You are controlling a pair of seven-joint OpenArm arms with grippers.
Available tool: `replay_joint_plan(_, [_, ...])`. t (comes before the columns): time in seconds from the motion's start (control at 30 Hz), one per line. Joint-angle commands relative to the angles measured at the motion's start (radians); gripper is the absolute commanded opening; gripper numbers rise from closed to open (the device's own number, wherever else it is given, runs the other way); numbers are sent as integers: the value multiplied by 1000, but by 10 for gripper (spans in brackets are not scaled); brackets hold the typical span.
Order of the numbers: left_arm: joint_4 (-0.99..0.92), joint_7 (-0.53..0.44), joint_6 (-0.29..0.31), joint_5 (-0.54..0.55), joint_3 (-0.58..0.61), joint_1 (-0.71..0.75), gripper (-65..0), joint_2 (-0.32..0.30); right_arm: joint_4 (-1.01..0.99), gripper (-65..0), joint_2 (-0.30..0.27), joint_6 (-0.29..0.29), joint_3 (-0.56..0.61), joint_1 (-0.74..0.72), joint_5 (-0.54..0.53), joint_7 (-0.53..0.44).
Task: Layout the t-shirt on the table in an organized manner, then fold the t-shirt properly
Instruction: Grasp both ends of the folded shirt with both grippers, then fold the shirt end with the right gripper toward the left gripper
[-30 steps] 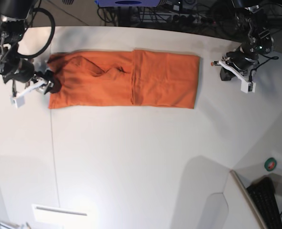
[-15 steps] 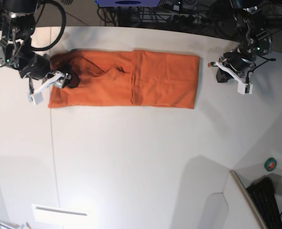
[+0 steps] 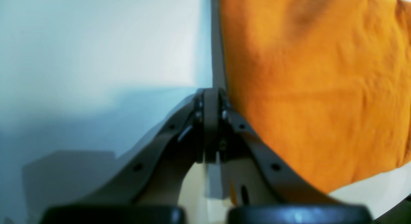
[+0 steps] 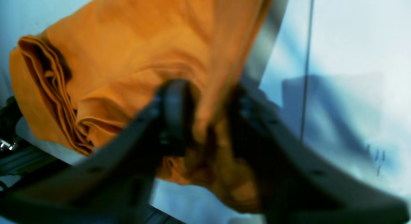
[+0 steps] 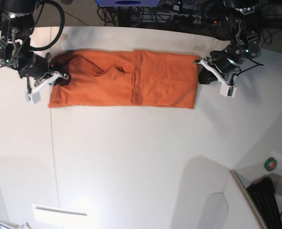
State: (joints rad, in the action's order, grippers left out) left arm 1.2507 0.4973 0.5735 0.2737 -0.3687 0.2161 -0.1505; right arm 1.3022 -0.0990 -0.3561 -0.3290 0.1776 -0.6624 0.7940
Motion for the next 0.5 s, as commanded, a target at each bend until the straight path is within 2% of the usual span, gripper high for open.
replay_joint_plan(0.0, [8,19,-7,-14,12,-4,-650,-7,12,-605,-9,-5,-8,-13,-13,-11])
replay_joint_plan(0.03, [8,19,-7,-14,21,-5,-650,-7,12,-650,-8,-4,-8,-19,-13,-12])
replay_joint_plan(0.27, [8,22,-10,-14,141,-34,-650,-8,35,-650,-11,4,1,-31,-12,-31])
replay_joint_plan(0.37, [8,22,-10,-14,188,-42,-650,-1,89,-650,-11,79,3,-20,-10,-28])
replay_joint_plan(0.47, [4,24,-11,-18,208,-65,-650,27,153,-650,-14,110,32,0,-10,-28])
